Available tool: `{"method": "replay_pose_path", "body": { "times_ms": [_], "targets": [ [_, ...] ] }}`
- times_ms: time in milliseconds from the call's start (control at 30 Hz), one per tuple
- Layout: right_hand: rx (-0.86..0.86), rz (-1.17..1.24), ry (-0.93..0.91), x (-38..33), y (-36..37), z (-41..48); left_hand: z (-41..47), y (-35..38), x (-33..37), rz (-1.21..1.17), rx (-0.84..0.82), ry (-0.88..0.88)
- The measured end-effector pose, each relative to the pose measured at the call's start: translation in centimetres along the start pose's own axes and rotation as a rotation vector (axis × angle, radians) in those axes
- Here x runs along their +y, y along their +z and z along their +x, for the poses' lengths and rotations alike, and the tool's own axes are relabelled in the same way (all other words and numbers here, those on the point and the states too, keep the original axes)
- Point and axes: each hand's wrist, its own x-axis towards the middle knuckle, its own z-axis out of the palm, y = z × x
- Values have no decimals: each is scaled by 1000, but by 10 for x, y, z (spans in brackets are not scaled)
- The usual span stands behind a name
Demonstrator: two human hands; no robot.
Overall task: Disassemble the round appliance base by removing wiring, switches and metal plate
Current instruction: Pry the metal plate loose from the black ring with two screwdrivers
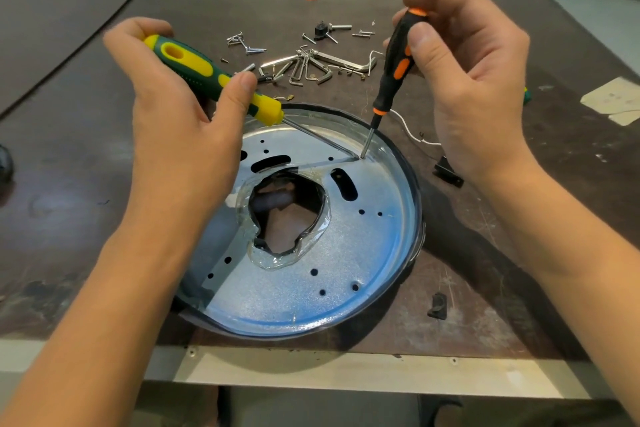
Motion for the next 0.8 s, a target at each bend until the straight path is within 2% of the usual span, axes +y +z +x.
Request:
{"method": "replay_pose_path", "body": {
  "times_ms": [467,633,800],
  "targets": [
    [-40,55,40,-7,1,-1,-1,1,-2,10,12,13],
    [-30,-40,15,-7,2,2,-1,1,-2,18,14,14],
    [-48,68,52,-5,0,0,-1,1,-1,14,17,13]
  ]
}}
